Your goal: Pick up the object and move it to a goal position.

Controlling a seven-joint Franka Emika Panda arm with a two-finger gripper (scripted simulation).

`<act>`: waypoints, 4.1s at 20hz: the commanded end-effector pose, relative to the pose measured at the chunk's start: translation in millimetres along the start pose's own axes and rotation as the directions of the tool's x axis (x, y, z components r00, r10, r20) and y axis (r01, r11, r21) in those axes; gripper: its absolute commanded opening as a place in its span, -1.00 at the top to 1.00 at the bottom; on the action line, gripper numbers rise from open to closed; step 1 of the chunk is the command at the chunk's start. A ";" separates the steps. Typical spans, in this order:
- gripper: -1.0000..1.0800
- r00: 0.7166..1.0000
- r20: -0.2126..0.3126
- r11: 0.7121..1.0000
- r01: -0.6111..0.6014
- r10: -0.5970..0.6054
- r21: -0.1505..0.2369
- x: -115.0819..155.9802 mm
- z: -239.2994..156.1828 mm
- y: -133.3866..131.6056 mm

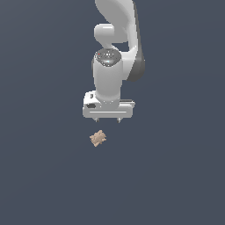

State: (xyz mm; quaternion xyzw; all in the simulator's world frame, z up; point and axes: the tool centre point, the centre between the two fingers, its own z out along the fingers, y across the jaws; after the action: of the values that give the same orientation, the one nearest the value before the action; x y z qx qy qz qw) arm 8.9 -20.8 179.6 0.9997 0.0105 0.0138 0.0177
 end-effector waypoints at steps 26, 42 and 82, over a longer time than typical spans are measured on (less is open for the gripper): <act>-0.92 0.779 0.038 0.779 -0.627 0.626 0.011 12.7 61.6 37.5; -0.92 0.585 0.045 0.586 -0.811 0.810 -0.001 15.5 86.0 53.8; 1.00 0.582 0.045 0.583 -0.813 0.812 0.000 7.6 119.7 40.9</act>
State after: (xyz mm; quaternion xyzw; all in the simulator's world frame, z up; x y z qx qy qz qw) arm 22.3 -69.3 57.0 0.8943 -0.4476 -0.0003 0.0000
